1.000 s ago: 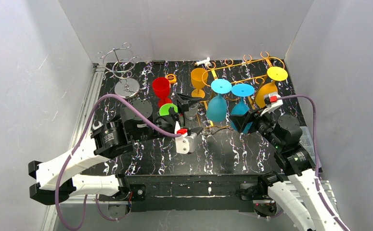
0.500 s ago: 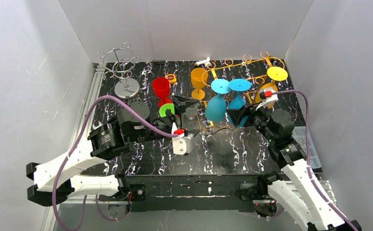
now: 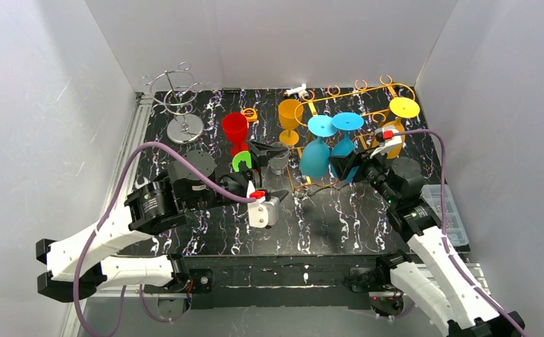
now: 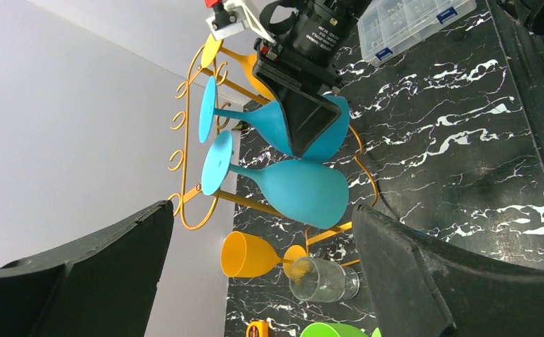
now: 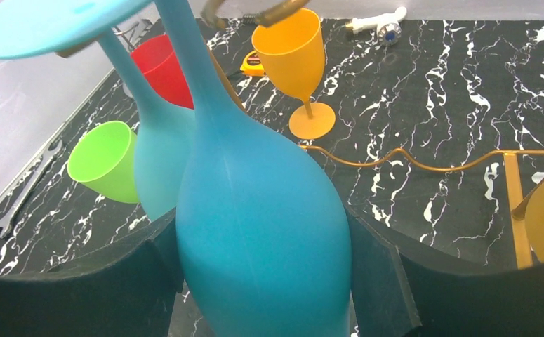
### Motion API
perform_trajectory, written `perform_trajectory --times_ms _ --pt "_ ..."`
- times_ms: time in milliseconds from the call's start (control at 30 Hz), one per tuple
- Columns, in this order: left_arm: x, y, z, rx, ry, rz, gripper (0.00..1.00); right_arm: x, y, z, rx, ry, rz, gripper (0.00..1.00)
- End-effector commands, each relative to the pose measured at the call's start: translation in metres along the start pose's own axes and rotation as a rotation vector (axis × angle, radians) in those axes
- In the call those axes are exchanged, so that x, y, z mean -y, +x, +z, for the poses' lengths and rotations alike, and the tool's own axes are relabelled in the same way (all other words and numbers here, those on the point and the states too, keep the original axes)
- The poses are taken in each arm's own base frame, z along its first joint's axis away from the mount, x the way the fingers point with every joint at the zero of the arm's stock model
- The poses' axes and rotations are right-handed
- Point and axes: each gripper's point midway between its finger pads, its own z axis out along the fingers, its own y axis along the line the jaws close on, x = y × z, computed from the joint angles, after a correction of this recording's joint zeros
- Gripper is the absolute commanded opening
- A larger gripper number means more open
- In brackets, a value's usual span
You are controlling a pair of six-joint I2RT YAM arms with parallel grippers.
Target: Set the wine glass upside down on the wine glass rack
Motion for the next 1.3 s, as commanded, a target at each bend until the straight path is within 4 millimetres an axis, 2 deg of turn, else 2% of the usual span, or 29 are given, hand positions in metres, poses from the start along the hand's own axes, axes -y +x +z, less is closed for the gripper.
perform_trajectory --times_ms 0,267,467,633,1033,1167,1267 --pt "-0.001 -0.002 -0.009 0.011 -0.009 0.0 0.98 0.003 -0.013 0.005 0.063 0.009 -0.032 0.4" --pt "0.001 0.0 -0.01 0.009 -0.007 0.006 0.98 0.006 -0.013 0.002 0.071 0.024 -0.04 0.4" --pt "0.003 0.0 -0.011 0.011 -0.005 0.007 0.98 0.004 -0.018 -0.009 0.072 0.026 -0.065 0.4" --pt "0.003 -0.001 -0.014 0.012 -0.002 0.005 0.98 0.014 -0.013 0.0 0.056 0.052 -0.076 0.4" --pt "0.004 -0.001 -0.015 0.015 0.002 0.003 0.98 0.024 -0.008 0.002 0.049 0.078 -0.07 0.4" --pt "0.005 -0.001 -0.014 0.015 0.005 0.003 0.98 0.027 0.0 0.008 0.035 0.076 -0.062 0.49" --pt "0.004 -0.002 -0.014 0.016 0.003 0.004 0.98 0.029 0.008 0.013 0.021 0.077 -0.049 0.65"
